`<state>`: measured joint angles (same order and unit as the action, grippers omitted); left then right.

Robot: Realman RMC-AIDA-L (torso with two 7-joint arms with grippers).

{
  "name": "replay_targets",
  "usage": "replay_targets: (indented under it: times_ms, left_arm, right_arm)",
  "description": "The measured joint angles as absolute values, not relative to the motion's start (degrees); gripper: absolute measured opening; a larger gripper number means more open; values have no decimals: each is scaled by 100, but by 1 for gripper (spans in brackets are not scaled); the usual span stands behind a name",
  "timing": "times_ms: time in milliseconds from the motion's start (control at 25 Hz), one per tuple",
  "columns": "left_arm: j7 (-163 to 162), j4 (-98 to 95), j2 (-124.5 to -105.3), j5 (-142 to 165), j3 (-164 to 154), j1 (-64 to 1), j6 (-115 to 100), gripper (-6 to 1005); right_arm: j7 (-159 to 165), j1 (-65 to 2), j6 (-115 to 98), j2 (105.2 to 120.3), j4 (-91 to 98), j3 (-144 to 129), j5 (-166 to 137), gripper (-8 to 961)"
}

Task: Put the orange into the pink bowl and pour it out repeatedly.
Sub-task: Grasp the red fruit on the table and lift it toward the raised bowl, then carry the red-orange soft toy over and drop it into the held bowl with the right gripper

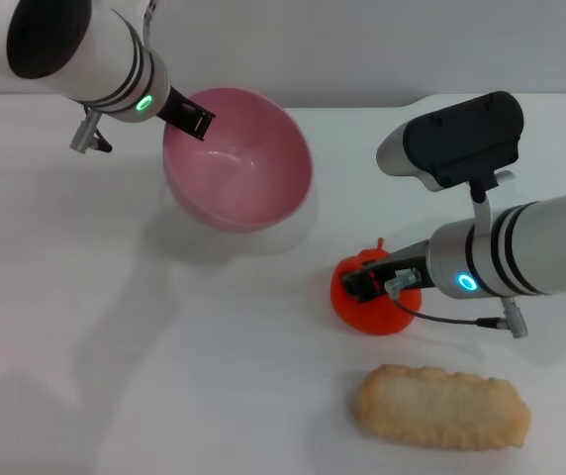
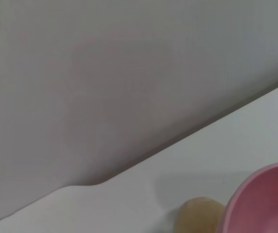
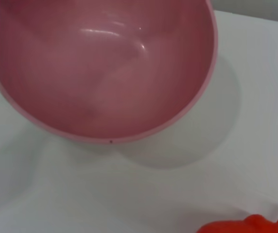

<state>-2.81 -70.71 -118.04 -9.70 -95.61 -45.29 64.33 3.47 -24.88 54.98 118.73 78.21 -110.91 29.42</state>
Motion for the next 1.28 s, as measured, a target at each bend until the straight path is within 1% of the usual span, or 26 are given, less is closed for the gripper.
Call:
replay_targets:
  times_ms: [80, 280, 400, 600, 760, 1000, 1160, 1280]
  left_arm:
    - [-279, -7030, -11803, -980, -9561, -4535, 6434, 42]
    - [-275, -6989, -11805, -996, -9561, -4547, 6432, 42]
    - [-249, -6962, -11809, -1008, -9561, -4559, 6415, 42]
    - [-208, -6948, -11821, -1018, -9561, -4557, 6407, 42]
    - [-202, -6940, -11827, -1094, -9561, -4545, 6406, 42]
    - [83, -6873, -11828, -1580, -9572, -4528, 6341, 42]
    - [83, -6873, -11828, -1580, -9572, -4528, 6341, 43]
    - [294, -6862, -11843, -2188, -9668, -4575, 6300, 43]
  right_arm:
    - [316, -2474, 5499, 11873, 7830, -11089, 2901, 392]
    - [297, -2202, 5521, 11872, 8301, -11025, 2670, 163]
    - [287, -1909, 5667, 11867, 8883, -10861, 2423, 97]
    - [189, -1509, 5998, 11890, 9929, -10509, 2037, 68]
    - [62, -1340, 6293, 11909, 11020, -10267, 1742, 58]
    - [36, -1404, 6333, 11900, 11482, -10250, 1564, 49]
    - [12, -1534, 6280, 11889, 11432, -10298, 1583, 58]
    - [11, -1613, 6244, 11886, 11330, -10343, 1603, 69]
